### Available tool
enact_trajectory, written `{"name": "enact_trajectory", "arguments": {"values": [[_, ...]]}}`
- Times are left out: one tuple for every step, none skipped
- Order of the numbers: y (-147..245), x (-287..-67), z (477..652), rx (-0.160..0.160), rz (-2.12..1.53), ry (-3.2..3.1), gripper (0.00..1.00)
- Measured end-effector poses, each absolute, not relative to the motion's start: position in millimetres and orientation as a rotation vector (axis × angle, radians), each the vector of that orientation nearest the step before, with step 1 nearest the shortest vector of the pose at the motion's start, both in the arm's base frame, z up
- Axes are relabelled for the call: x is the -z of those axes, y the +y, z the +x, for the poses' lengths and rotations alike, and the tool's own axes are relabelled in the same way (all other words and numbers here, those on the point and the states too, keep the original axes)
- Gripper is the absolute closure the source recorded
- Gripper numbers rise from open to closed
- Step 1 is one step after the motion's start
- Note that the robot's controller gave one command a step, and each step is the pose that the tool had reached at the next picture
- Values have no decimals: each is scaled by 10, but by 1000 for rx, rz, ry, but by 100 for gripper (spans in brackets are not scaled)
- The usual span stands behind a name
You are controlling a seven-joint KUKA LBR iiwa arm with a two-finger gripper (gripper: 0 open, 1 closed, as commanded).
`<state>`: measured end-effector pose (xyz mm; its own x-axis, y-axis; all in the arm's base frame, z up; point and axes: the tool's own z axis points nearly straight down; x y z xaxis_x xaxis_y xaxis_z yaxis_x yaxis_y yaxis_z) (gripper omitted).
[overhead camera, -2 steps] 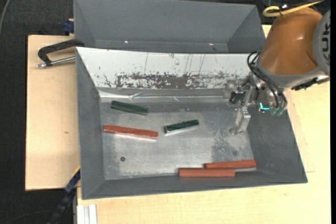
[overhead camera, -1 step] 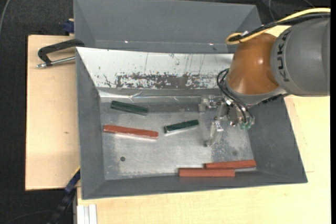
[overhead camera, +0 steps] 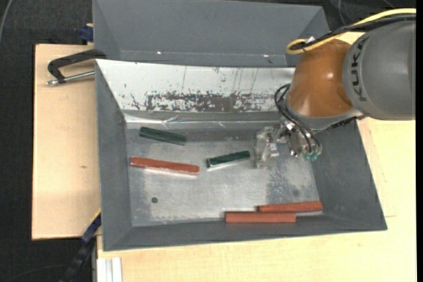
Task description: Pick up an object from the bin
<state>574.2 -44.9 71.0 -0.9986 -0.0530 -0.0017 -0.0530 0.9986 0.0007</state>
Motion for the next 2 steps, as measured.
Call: {"name": "enact_trajectory", "arguments": {"values": [[-448, -710, 5743, -1, -83, 3139, 0], [286, -713, 5884, -5, -526, 3089, 0]]}}
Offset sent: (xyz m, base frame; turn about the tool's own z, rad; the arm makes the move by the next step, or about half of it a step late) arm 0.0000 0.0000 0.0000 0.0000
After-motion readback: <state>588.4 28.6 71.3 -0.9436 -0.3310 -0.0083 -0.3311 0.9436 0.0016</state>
